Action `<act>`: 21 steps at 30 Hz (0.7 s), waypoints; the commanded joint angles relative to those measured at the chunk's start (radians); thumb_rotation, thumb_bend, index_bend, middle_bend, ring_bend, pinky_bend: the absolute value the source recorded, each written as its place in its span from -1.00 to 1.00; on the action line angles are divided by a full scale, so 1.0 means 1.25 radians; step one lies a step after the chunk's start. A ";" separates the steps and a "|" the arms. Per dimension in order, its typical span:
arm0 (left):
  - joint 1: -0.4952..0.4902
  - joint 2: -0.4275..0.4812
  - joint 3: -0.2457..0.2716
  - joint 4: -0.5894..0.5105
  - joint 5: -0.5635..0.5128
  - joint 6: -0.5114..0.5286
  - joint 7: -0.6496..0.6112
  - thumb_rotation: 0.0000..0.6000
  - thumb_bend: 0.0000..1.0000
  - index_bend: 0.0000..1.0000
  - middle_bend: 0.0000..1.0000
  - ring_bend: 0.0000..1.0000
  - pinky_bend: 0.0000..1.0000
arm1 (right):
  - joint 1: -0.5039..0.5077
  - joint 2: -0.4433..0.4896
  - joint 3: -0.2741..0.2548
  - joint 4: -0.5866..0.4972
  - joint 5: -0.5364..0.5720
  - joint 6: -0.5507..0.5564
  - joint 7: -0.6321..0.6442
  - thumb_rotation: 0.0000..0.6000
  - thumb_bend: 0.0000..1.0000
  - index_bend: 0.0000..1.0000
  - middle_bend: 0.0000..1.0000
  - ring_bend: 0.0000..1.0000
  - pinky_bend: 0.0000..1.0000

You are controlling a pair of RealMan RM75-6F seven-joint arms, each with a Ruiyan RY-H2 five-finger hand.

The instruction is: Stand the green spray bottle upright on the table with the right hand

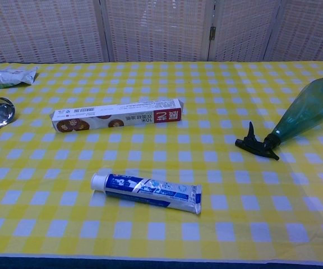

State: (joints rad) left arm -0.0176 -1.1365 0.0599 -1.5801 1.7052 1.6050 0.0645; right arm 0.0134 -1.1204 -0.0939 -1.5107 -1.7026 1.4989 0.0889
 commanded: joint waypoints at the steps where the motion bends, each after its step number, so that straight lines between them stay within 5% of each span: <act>1: -0.001 -0.001 -0.001 -0.001 0.001 0.000 0.002 1.00 -0.21 -0.94 -0.82 -0.82 -1.00 | 0.001 0.001 0.000 0.003 0.006 -0.004 0.005 1.00 -0.33 -1.00 -1.00 -1.00 -1.00; 12: -0.025 -0.006 -0.010 -0.001 0.012 -0.018 -0.022 1.00 -0.21 -0.94 -0.82 -0.82 -1.00 | 0.055 -0.015 0.046 0.047 0.004 -0.035 -0.057 1.00 -0.33 -1.00 -1.00 -1.00 -1.00; 17: -0.037 -0.008 -0.007 0.002 0.018 -0.034 -0.033 1.00 -0.21 -0.94 -0.82 -0.82 -1.00 | 0.152 0.019 0.089 0.010 0.034 -0.171 -0.173 1.00 -0.33 -1.00 -1.00 -1.00 -1.00; 21: -0.030 0.002 -0.005 -0.007 0.028 -0.011 -0.045 1.00 -0.21 -0.92 -0.82 -0.81 -1.00 | 0.234 0.027 0.124 -0.035 0.077 -0.297 -0.370 1.00 -0.33 -1.00 -1.00 -1.00 -1.00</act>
State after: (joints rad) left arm -0.0592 -1.1388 0.0528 -1.5849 1.7352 1.5795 0.0137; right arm 0.2026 -1.1071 0.0102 -1.4988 -1.6600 1.2741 -0.1699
